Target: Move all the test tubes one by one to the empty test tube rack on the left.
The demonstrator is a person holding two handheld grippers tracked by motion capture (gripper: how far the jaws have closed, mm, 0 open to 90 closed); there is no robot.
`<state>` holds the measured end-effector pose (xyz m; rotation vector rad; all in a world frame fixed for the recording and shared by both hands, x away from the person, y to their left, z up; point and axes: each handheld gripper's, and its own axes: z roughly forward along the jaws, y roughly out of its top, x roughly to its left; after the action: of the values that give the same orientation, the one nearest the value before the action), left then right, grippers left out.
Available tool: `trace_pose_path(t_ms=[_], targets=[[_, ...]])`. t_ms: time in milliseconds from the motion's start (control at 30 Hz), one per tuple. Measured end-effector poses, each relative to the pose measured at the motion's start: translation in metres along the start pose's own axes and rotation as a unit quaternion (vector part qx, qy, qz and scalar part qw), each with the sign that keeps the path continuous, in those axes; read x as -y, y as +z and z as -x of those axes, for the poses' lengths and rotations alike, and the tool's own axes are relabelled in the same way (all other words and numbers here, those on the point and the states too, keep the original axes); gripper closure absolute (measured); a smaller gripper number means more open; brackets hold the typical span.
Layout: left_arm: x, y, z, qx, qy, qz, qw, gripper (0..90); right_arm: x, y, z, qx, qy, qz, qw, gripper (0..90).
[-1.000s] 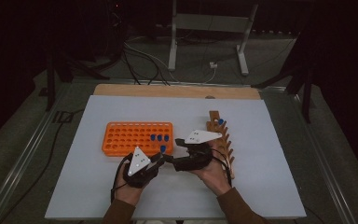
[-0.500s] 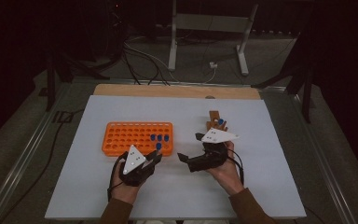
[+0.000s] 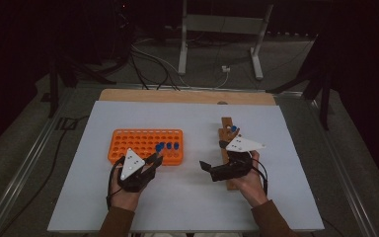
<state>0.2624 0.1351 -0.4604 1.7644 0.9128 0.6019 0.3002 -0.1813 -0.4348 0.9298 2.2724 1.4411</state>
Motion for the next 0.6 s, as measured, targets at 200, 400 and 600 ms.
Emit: trace_pose_path(t_ms=[200,400,600], targets=[[-0.004,0.000,-0.012,-0.030,-0.008,0.009,0.9995,78.4,0.000,-0.003,0.000,0.001,0.002,0.005,1.0000,0.0],[-0.005,0.009,-0.019,-0.047,-0.011,0.010,0.9988,78.4,0.001,-0.004,0.002,0.000,0.004,0.005,1.0000,0.0],[-0.004,0.020,-0.023,-0.057,-0.022,0.009,0.9981,78.4,0.002,-0.005,0.003,-0.001,0.006,0.006,1.0000,0.0]])
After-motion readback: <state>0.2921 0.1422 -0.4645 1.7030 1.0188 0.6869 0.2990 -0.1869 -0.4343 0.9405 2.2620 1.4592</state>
